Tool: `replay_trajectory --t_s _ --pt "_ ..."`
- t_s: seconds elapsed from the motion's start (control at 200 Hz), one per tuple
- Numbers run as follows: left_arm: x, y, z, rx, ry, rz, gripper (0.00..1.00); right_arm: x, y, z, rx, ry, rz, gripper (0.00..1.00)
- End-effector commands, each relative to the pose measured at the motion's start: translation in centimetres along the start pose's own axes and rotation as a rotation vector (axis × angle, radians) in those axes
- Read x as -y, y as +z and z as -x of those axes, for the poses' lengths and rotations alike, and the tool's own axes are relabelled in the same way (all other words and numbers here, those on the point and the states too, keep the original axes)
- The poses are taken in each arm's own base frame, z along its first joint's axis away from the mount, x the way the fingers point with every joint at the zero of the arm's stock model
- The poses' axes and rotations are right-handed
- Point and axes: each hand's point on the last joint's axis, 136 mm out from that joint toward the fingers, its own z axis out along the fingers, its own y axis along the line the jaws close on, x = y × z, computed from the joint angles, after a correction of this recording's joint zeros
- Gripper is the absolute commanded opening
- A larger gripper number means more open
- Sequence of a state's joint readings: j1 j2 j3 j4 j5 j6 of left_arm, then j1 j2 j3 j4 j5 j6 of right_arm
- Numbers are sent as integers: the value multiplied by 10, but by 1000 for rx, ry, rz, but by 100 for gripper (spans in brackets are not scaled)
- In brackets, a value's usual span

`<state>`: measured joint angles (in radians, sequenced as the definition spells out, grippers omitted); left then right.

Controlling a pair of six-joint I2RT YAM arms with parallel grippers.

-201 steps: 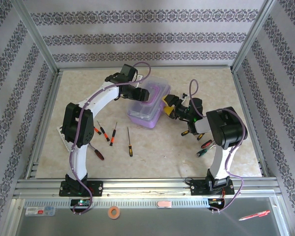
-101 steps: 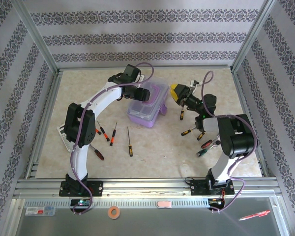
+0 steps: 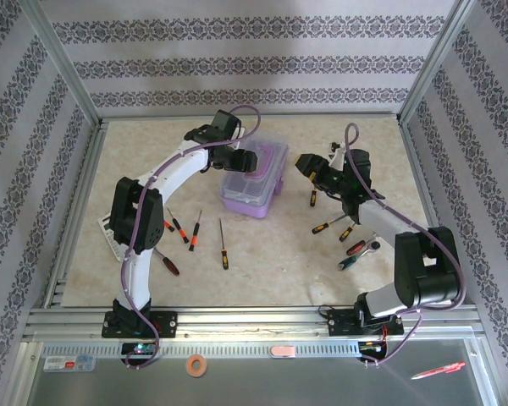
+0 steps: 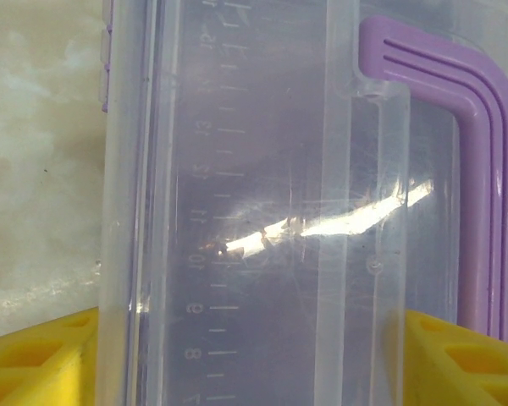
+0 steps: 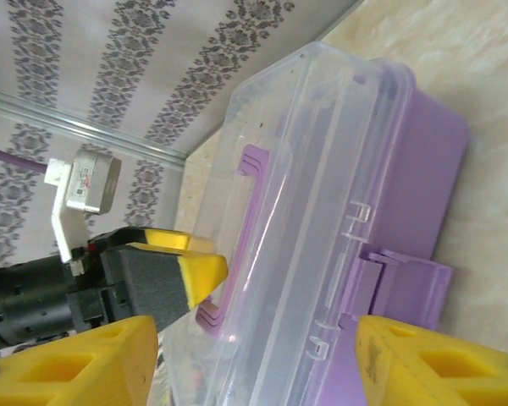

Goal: Pack the tool kit

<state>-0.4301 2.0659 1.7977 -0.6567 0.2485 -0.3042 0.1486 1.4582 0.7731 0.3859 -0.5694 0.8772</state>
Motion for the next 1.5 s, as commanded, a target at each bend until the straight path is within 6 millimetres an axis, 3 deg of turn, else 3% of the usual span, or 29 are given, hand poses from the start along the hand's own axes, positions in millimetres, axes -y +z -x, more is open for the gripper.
replay_trajectory --t_s 0.0,0.08,0.245,0.45,0.57,0.764,1.254,1.399,1.494 --pt "5 15 -44 -152 -165 -44 46 26 -8 -5 18 -42 -168 64" --pt "11 15 -41 -122 -203 -84 46 31 -15 1 103 -64 -242 64" --pt "16 15 -42 -93 -248 -130 45 16 -21 3 211 -153 -304 68" --pt "31 4 -31 -43 -257 -211 44 19 -7 -8 121 -120 -255 69" --pt "34 -7 -20 15 -271 -251 44 5 8 -15 36 -88 -157 70" --pt "20 -20 -7 116 -331 -319 43 -30 26 -20 -84 -45 19 71" --pt "27 -39 -2 193 -347 -420 44 -57 52 -30 -182 7 135 67" --pt "38 -43 -2 182 -329 -485 53 -65 54 -28 -182 20 165 63" --pt "44 -53 0 190 -299 -513 74 -68 57 -26 -182 27 172 60"
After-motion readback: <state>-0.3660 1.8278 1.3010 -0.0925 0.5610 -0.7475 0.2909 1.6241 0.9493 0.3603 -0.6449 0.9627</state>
